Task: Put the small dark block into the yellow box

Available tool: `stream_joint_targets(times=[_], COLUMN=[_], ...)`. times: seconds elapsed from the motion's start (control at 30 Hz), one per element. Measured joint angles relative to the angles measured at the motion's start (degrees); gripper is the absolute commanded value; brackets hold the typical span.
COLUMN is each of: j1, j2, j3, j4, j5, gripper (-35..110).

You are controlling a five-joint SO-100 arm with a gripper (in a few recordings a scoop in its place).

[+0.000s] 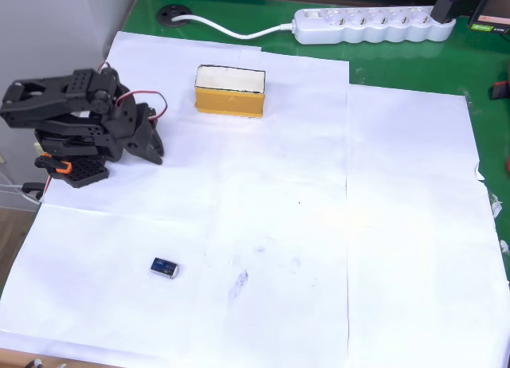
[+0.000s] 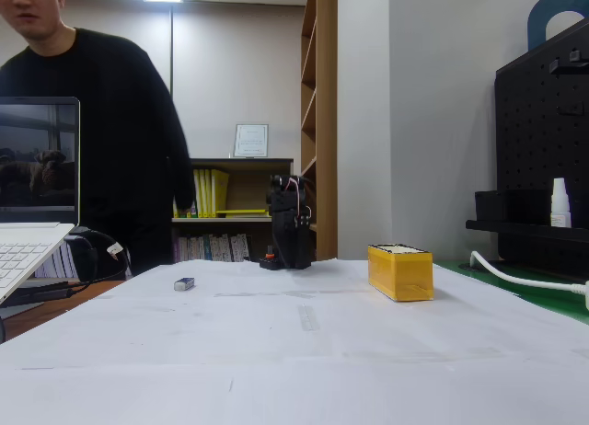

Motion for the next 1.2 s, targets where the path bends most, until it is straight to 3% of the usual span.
stream_joint_targets(times=[0.17, 0.4, 0.7, 1.0, 1.2], j1=[5.4, 6.4, 6.3, 5.4, 11.9], j2=[11.3, 11.6, 15.6, 31.1, 42.5], j3=[11.2, 5.3, 12.5, 33.4, 50.3], j4=[-1.2, -10.4, -8.7, 2.0, 10.5], j5=[0.9, -0.6, 1.1, 6.8, 11.2], gripper=[0, 0, 0, 1, 6])
